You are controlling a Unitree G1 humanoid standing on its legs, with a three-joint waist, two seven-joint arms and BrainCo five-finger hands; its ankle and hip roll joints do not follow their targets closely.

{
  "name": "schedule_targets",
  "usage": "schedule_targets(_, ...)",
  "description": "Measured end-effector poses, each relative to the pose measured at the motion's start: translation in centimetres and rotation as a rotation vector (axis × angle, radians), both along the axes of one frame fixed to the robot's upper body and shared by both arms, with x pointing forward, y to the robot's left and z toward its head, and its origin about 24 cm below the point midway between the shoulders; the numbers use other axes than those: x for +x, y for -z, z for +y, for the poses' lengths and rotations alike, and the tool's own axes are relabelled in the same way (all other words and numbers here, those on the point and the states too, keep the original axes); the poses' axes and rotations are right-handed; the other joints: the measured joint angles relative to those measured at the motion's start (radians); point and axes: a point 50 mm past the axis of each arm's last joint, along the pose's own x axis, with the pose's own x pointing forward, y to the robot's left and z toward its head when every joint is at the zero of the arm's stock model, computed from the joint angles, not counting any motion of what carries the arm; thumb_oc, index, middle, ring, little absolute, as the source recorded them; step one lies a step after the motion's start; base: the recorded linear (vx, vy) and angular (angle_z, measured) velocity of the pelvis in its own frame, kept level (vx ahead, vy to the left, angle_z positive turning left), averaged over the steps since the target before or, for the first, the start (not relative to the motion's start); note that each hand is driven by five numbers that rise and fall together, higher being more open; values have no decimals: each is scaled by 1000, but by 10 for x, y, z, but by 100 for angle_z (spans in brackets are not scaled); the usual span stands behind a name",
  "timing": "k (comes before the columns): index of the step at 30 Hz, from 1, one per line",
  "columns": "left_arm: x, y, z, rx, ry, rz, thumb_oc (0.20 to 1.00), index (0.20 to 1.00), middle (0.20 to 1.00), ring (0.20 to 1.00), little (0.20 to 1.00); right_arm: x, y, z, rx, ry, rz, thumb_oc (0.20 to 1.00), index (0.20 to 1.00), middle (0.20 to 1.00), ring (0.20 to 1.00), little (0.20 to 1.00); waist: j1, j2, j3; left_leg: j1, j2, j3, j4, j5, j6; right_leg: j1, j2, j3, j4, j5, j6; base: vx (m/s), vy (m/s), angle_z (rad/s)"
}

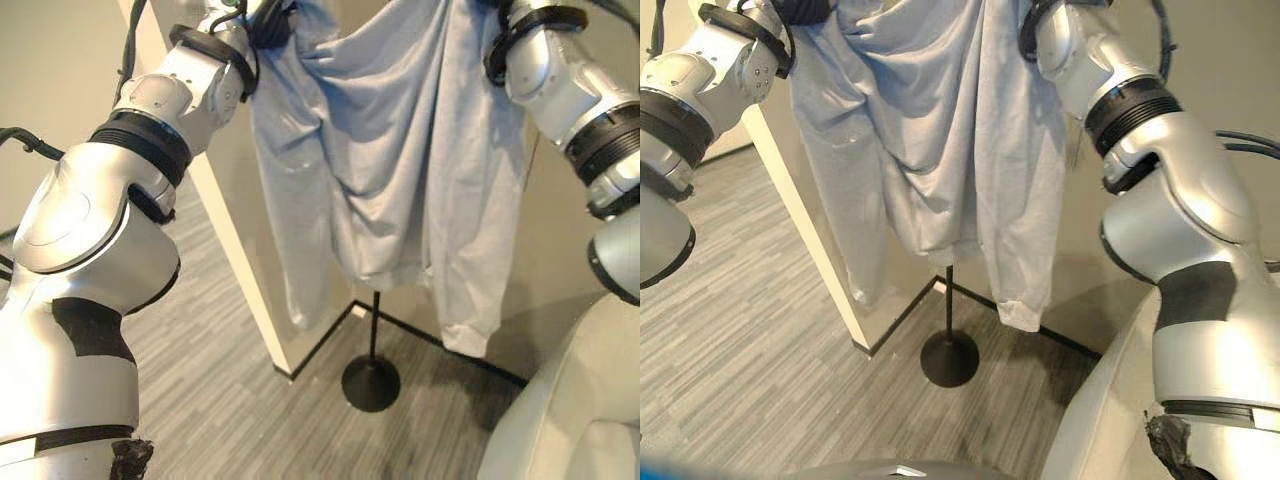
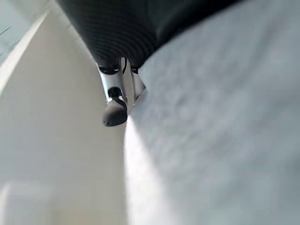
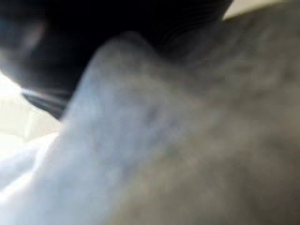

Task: Hang the clothes on the sofa on the clothes rack.

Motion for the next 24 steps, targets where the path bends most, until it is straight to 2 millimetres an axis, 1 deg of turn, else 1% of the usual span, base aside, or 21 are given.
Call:
schedule_targets(3, 2, 3, -7, 13, 8, 24, 200, 200, 200, 200, 200, 2, 3, 0, 6, 16, 32, 200, 200, 200, 200, 200, 2, -1, 21, -40, -3, -2, 8, 15, 5, -36, -3, -4, 10, -1, 1, -40, -3, 6)
schedule_targets(5, 3, 7, -16, 31, 22, 40, 200, 200, 200, 200, 200, 4, 4, -2, 0, 30, 51, 200, 200, 200, 200, 200, 0, -2, 55, -48, -9, -2, 7, 22, 4, -48, -10, -3, 13, -5, 6, -54, 2, 0)
schedule_targets(7, 4, 9, -22, 42, 38, 49, 200, 200, 200, 200, 200, 5, 5, -7, 6, 55, 59, 200, 200, 200, 200, 200, -4, 4, 64, -73, -16, -2, 7, 26, 10, -77, -16, -2, 20, -8, 10, 0, 0, 0)
schedule_targets(8, 4, 9, -26, 47, 46, 54, 200, 200, 200, 200, 200, 5, 5, -9, 8, 70, 64, 200, 200, 200, 200, 200, -3, 8, 86, -77, -21, 0, 4, 34, 17, -84, -22, -2, 25, -5, 6, 0, 0, 0)
schedule_targets(11, 4, 11, -29, 54, 53, 64, 200, 200, 200, 200, 200, 7, 9, -16, 11, 109, 82, 200, 200, 200, 200, 200, -4, 16, 111, -77, -27, 1, 1, 34, 17, -86, -23, 0, 26, -7, 9, 0, 0, 0)
schedule_targets(17, 5, 11, -30, 55, 50, 72, 200, 200, 200, 200, 200, 8, 10, -17, 11, 120, 88, 200, 200, 200, 200, 200, -6, 27, 122, -75, -34, 3, 1, 34, 17, -69, -26, 1, -7, -8, 10, 6, 1, 0)
schedule_targets(24, 4, 10, -30, 54, 50, 71, 200, 200, 200, 200, 200, 8, 11, -19, 3, 127, 90, 200, 200, 200, 200, 200, -7, 27, 123, -70, -33, 6, 1, 30, 12, -60, -23, 6, -21, -3, 9, 24, 0, -2)
